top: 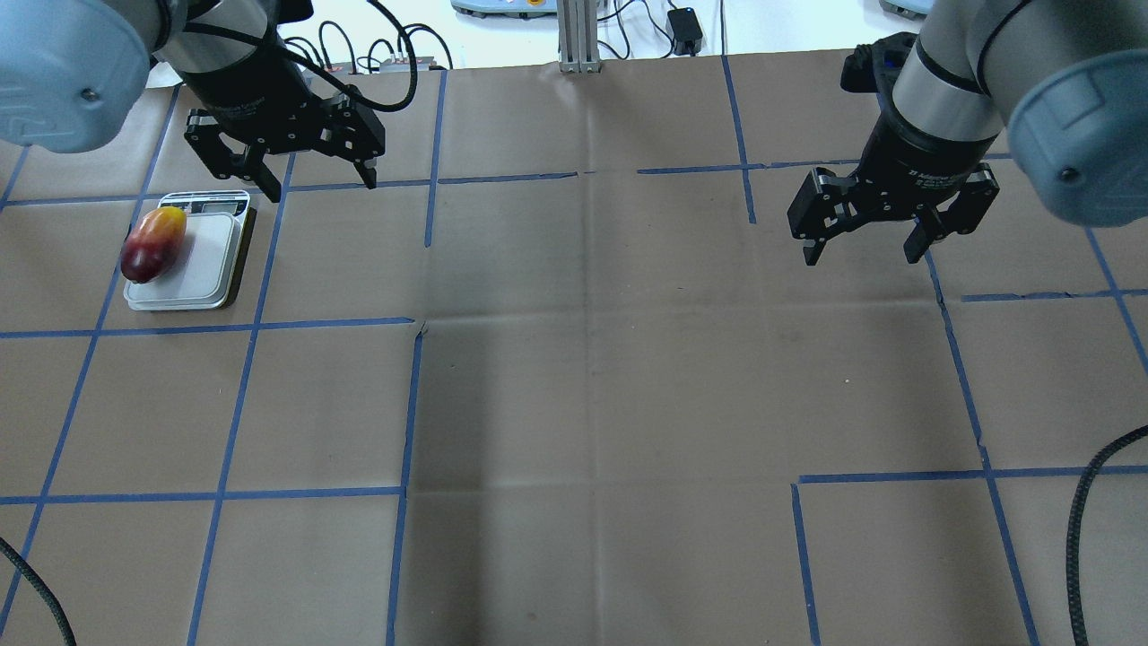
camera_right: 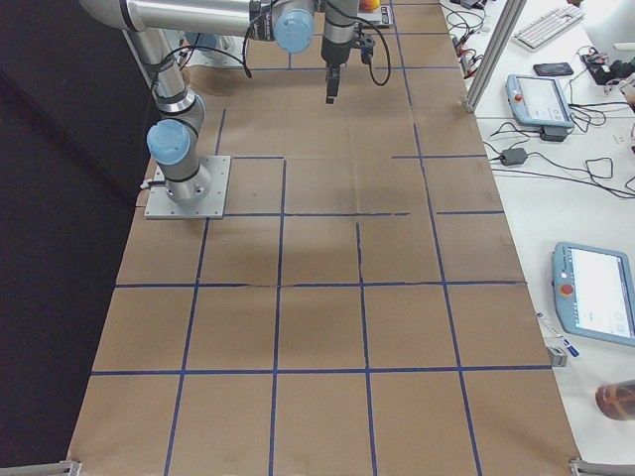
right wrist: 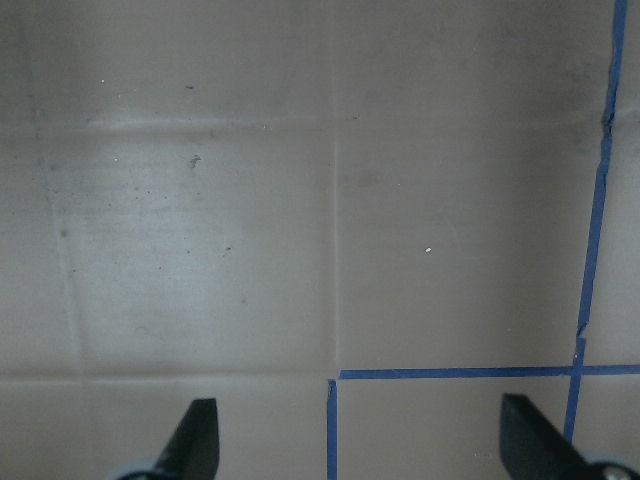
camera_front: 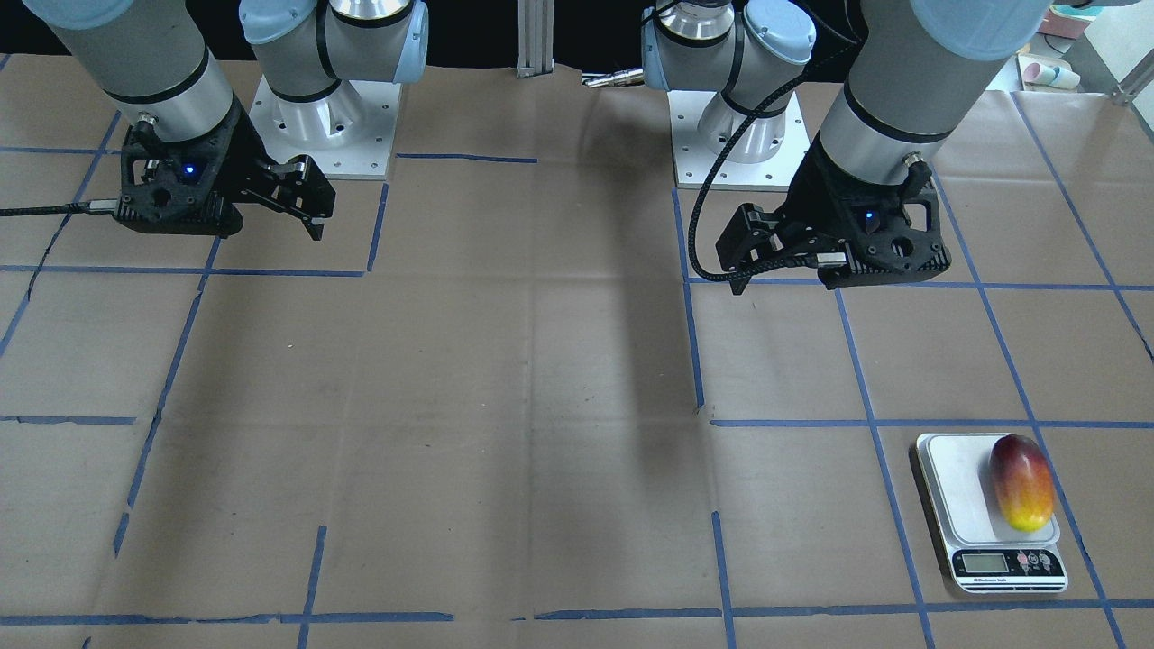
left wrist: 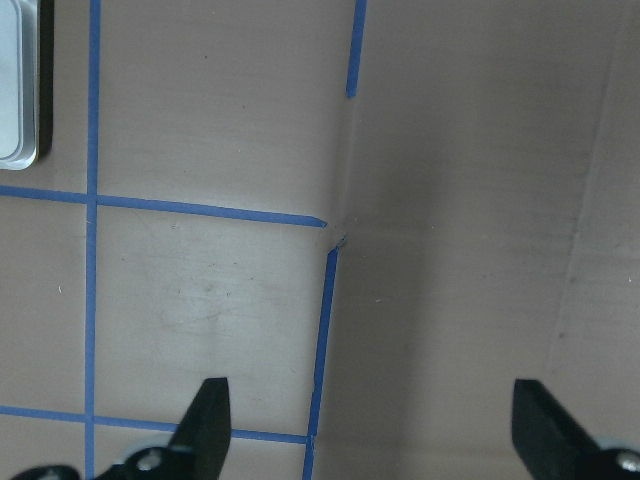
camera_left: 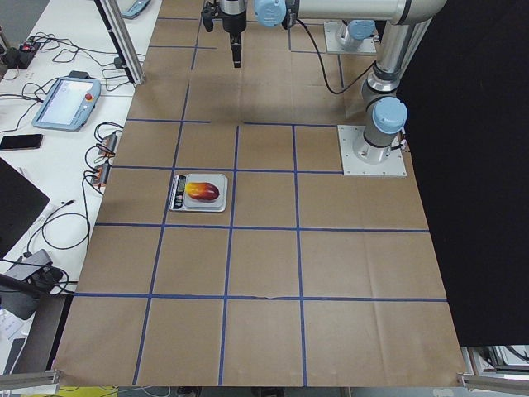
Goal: Weigh mango
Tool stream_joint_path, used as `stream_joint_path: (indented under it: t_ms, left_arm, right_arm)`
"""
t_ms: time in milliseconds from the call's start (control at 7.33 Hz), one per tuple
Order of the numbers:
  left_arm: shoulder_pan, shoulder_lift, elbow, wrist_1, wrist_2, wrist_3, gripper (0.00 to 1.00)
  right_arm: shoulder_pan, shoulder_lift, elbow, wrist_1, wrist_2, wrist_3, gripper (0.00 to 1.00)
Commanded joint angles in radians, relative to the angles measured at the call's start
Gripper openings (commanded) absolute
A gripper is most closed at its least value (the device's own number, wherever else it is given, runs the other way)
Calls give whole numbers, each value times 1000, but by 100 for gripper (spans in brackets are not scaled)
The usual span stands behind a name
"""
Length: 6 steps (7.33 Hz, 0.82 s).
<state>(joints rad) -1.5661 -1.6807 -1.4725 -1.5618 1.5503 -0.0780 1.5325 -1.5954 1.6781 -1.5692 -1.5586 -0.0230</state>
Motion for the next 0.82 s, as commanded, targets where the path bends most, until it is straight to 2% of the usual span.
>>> stream_joint_path:
  t_ms: [0, 682]
  left_arm:
    - [0, 4, 0, -10, 4, 64, 99]
    - [0, 3, 0, -7, 1, 103, 99]
  right_arm:
    - [0, 0, 0, 0, 0, 0, 100]
    - [0, 0, 0, 0, 0, 0, 100]
